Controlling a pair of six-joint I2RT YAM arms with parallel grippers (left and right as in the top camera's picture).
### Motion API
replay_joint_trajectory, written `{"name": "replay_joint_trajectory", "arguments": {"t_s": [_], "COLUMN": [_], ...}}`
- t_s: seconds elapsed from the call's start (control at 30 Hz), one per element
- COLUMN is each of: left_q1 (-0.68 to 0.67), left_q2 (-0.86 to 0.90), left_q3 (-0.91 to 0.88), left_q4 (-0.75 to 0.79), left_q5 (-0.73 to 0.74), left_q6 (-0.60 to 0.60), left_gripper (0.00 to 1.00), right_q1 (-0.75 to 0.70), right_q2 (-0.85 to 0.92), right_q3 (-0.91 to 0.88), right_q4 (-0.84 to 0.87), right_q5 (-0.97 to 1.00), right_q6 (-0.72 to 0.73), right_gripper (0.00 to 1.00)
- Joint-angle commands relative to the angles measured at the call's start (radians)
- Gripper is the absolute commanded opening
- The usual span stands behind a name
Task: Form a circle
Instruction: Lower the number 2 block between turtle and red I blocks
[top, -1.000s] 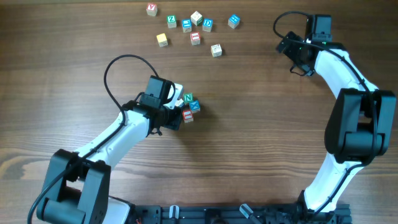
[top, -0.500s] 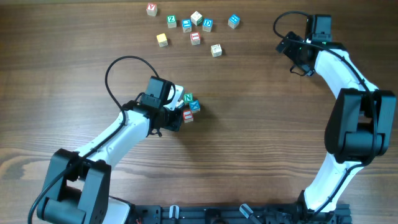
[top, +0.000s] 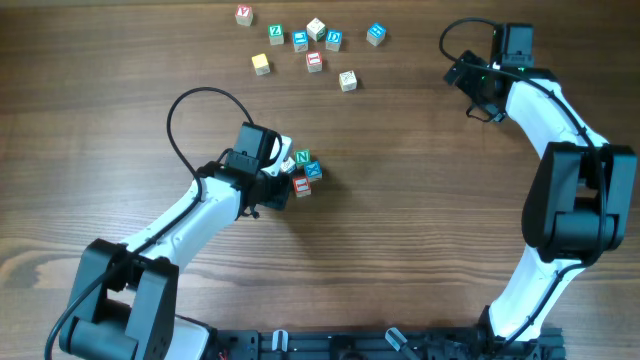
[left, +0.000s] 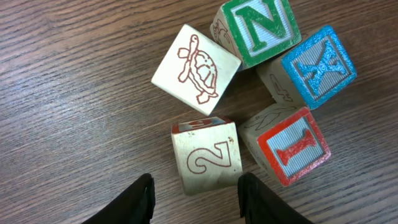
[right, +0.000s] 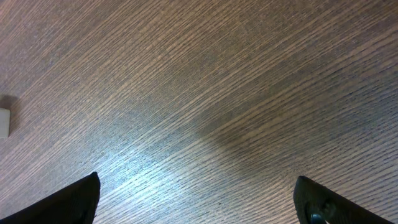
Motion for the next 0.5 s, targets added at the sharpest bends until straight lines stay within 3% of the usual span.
{"name": "replay_joint_trajectory", "arguments": {"t_s": [0.0, 0.23, 0.47], "left_q1": [0.0, 0.0, 0.0], "left_q2": [0.012, 0.002, -0.001], "left_q3": [-0.008, -0.005, -0.007], "left_q4": [-0.004, 0.004, 0.011], "left_q5": [-0.038, -0.027, 0.026], "left_q6": [0.008, 0.007, 0.0], "left_gripper": [0.45, 0.5, 0.45], "right_q1": [0.002, 0.002, 0.002], "right_q2": [0.017, 0.017, 0.017], "right_q3": [-0.004, -0.004, -0.004], "right_q4": [0.0, 0.0, 0.0], "right_q5": [0.01, 0.01, 0.01], "right_q6": [-0.013, -0.013, -0.013], "right_gripper": [1.0, 1.0, 1.0]}}
